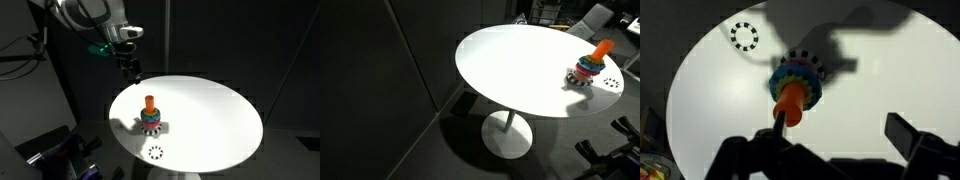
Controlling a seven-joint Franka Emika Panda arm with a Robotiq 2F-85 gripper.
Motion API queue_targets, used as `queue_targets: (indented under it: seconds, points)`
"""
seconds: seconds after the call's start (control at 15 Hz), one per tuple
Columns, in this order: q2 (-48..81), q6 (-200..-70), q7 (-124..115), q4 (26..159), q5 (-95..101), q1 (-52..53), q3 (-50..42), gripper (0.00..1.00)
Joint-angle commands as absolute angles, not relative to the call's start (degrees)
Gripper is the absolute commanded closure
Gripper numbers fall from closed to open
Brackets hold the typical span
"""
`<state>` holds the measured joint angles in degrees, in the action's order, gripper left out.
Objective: Pick up the black and white ring from the table and put it on the stack of rings
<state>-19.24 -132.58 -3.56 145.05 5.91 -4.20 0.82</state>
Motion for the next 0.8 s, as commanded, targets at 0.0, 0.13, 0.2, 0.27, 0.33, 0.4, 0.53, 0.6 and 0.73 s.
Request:
queue_targets:
  seconds: [0.0, 0.13, 0.2, 0.27, 0.33, 0.4, 0.53, 0.6, 0.73]
  points:
    - [-17.46, -135.58, -6.30, 146.73, 7.07, -4.82, 0.54, 0.00]
    - [-16.57, -137.07, -8.01, 147.86, 7.48, -5.35, 0.56, 0.00]
    - [-16.11, -138.10, -9.05, 148.45, 7.90, -5.69, 0.60, 0.00]
    - [-15.64, -139.02, -9.97, 148.95, 8.28, -6.03, 0.59, 0.00]
    - [-15.01, -139.96, -10.72, 149.39, 8.69, -6.32, 0.50, 0.00]
    - [-14.19, -140.78, -11.11, 149.68, 8.92, -6.53, 0.38, 0.00]
    - [-12.26, -143.13, -11.10, 150.11, 8.75, -6.88, -0.17, 0.00]
    - [-11.38, -144.18, -10.89, 150.21, 8.50, -6.91, -0.43, 0.00]
    - [-9.35, -147.04, -10.50, 150.22, 8.22, -6.93, -1.02, 0.00]
